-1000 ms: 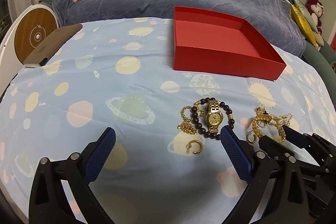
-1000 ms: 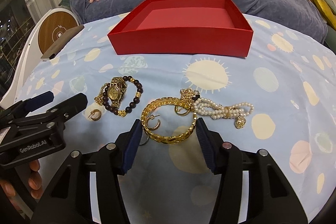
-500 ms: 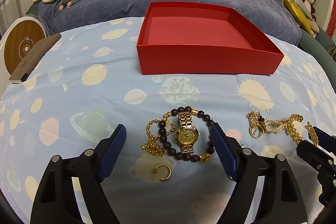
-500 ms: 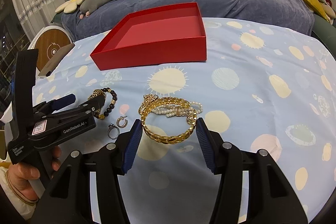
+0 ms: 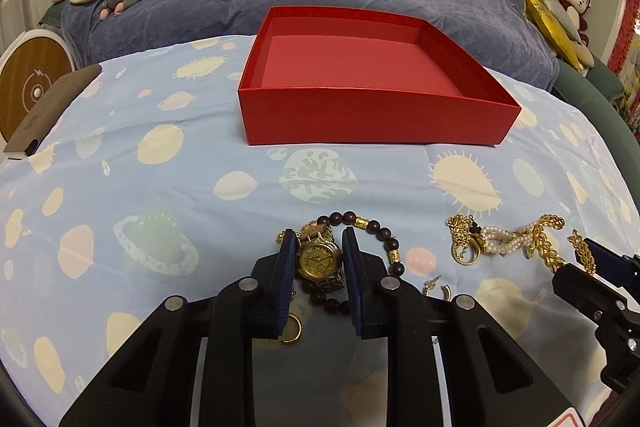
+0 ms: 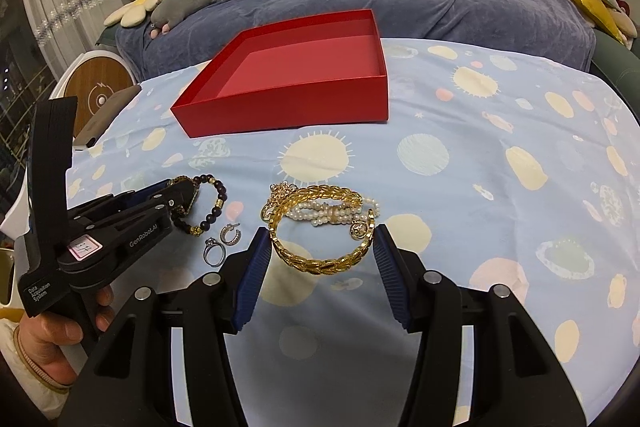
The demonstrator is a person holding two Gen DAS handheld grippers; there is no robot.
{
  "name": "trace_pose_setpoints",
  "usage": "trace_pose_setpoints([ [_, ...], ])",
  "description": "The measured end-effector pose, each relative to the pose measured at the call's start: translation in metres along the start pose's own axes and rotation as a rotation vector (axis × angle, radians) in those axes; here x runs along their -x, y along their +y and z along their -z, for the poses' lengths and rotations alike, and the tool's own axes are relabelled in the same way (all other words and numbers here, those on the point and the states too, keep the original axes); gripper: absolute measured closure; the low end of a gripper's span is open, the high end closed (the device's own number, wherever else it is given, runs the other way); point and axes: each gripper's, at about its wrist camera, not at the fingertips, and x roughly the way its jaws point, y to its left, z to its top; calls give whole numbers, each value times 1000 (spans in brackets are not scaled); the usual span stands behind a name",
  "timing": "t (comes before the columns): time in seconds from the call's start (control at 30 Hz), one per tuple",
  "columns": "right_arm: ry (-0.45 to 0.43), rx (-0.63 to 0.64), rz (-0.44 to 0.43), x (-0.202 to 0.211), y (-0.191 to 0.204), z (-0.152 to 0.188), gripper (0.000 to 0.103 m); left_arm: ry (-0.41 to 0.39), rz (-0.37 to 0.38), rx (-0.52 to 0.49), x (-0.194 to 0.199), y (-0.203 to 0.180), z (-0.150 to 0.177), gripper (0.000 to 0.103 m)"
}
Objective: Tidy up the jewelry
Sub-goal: 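Carry the bangle and watch into the red box and open both tools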
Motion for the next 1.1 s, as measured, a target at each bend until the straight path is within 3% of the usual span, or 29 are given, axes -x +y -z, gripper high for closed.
trace_pose_setpoints([
  [0.37,-40,5,-13,16,7,-10,52,-107,144,75,59,14,-25,83],
  [0.63,-89,-4,-38,34,12,-34,52,-168,173,86,96,24,-51,83],
  [0.87,-100,-7,-71,36,9,-82,52,-185,171,81,101,34,-85,83],
  [1.1,-87,19,-67,-10,3,-155,52,-192,131,43,65,33,-148,83],
])
